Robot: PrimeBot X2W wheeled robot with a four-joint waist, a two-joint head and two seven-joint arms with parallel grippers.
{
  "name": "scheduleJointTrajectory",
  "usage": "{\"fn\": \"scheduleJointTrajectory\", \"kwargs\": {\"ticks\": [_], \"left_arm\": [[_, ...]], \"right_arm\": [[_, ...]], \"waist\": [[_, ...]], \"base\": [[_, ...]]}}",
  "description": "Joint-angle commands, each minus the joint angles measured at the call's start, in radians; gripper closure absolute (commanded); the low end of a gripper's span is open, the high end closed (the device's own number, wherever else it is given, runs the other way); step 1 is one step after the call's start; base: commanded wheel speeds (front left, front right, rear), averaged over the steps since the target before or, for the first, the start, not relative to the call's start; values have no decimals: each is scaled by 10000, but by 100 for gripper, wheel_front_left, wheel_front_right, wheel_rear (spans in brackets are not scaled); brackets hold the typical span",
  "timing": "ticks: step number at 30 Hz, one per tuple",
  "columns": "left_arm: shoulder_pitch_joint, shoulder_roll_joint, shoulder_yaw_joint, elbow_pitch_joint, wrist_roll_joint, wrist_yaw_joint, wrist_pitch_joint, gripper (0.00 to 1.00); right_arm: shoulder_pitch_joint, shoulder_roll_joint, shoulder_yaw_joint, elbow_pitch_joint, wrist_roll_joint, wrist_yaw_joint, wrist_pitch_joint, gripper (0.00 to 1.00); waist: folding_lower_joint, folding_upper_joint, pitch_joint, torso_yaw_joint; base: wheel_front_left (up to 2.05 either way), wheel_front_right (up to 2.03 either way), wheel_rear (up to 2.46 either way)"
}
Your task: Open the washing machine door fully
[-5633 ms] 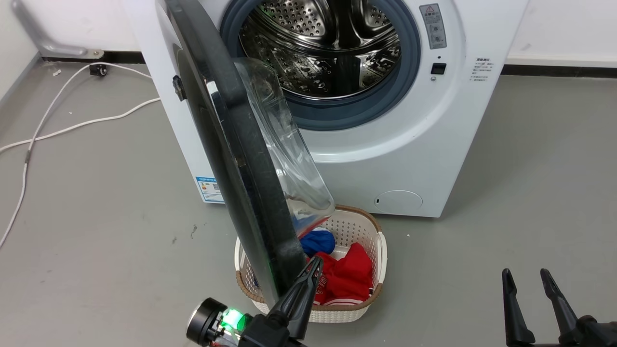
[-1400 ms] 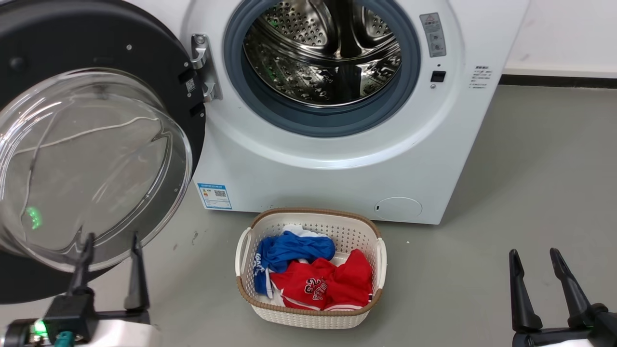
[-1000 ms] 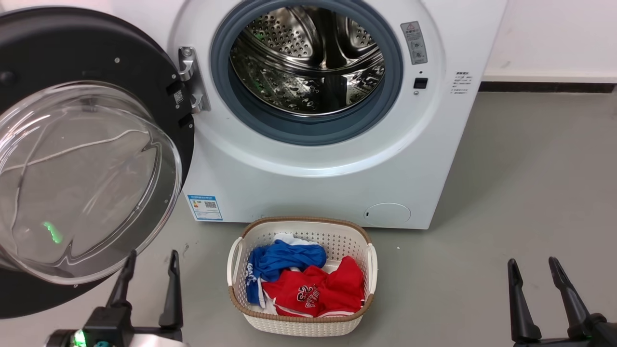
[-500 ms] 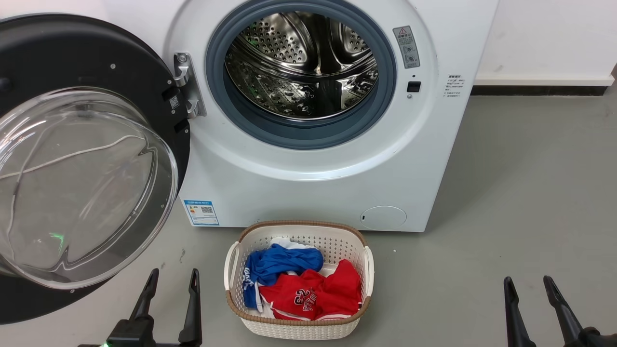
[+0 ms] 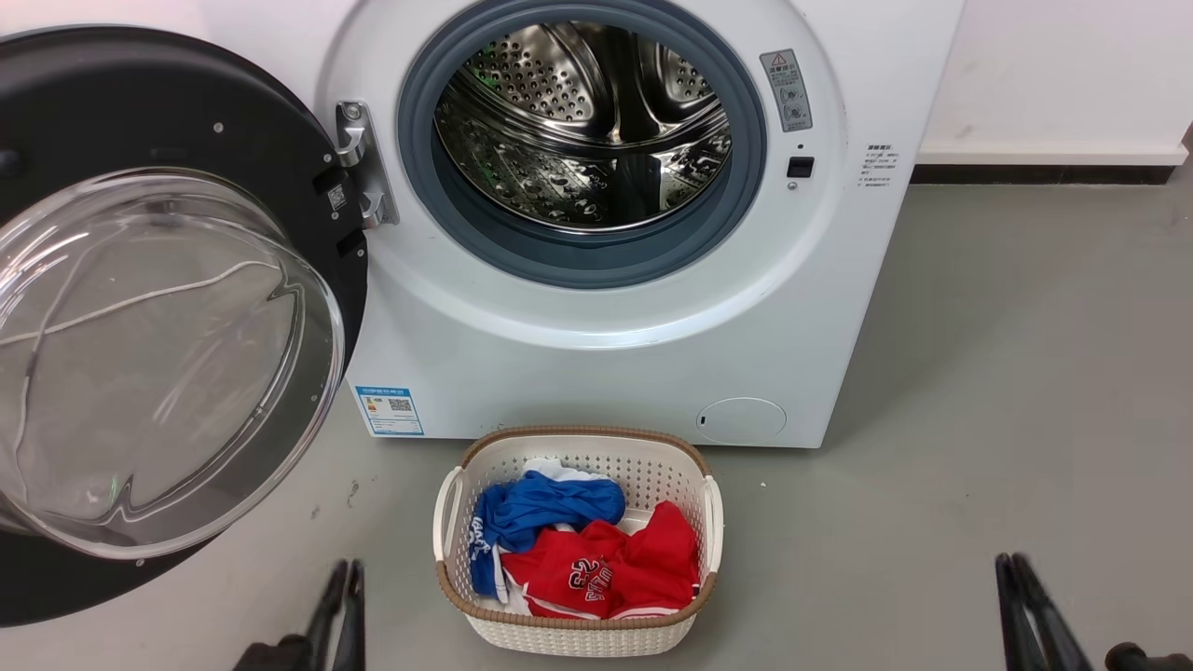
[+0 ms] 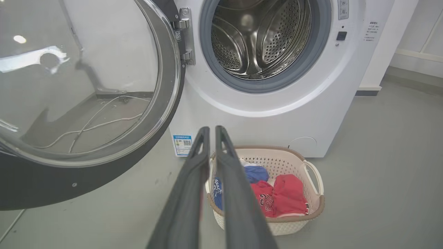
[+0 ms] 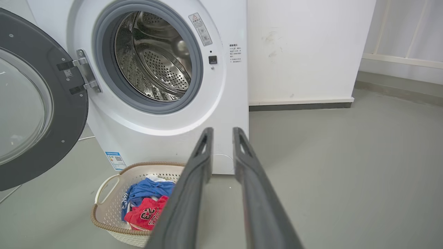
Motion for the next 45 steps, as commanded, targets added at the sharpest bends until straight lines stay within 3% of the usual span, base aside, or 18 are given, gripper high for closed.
{"fn": "scheduleJointTrajectory", "kwargs": {"ticks": [1,23,45], "left_arm": [[31,-12,1,138,-38,-2,13,100],[-737,-12,279,471,-4349,-247,1067,100],[-1353,-11,483,698,-7765,-450,1894,100]], "right_arm": [[6,2,11,120,40,0,10,100],[-996,-220,184,766,4394,0,819,100],[-1795,-314,217,1267,7738,-1,1544,100]], "waist": [[0,0,1,0],[0,0,89,-41],[0,0,179,-83]], "base": [[0,0,0],[0,0,0],[0,0,0]]}}
